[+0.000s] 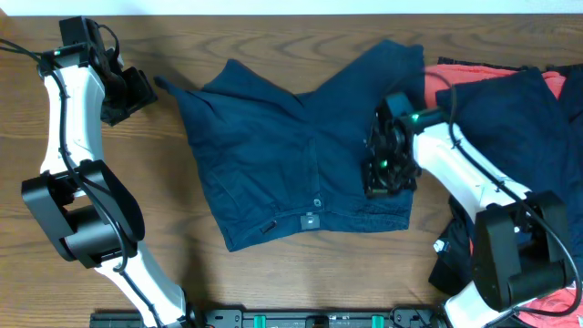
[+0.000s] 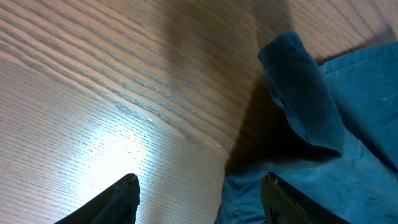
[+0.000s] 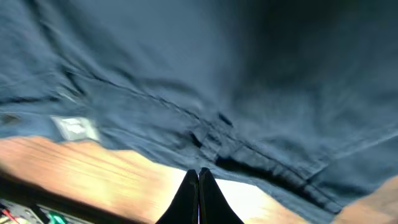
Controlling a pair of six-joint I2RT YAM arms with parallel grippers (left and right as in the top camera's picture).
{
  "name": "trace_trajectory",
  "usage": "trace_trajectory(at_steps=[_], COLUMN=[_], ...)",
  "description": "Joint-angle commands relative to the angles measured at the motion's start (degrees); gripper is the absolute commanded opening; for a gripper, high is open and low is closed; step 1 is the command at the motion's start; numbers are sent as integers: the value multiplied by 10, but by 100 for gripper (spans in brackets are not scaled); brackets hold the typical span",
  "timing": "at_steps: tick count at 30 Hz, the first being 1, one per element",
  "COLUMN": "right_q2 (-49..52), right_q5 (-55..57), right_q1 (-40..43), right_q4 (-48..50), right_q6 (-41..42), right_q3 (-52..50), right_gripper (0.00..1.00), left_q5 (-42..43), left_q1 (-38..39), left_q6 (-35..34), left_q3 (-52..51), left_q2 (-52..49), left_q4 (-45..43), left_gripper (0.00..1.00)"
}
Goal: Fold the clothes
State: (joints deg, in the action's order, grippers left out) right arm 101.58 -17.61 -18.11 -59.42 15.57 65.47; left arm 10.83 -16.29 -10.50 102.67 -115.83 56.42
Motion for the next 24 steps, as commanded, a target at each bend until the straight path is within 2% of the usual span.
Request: trace_trajectory(at_steps=[1,5,12,24], right_q2=[2,2,2,2], right_q5=[-35,-43,-24,-19], right_q1=[-2,-2,17,209], right_q4=[31,65,78,58], right_q6=[34,49,80,60], right_q3=[-56,-92,-93,-93], right_gripper=[1,1,1,2], left_q5=[6,6,6,7], left_q1=[-1,-1,-1,-1], left_q6=[3,3,3,3], left_q3=[-2,-2,-2,-2], left_q2=[-2,-2,-2,-2], left_q4=[1,1,3,8], left_gripper=[64,64,65,65])
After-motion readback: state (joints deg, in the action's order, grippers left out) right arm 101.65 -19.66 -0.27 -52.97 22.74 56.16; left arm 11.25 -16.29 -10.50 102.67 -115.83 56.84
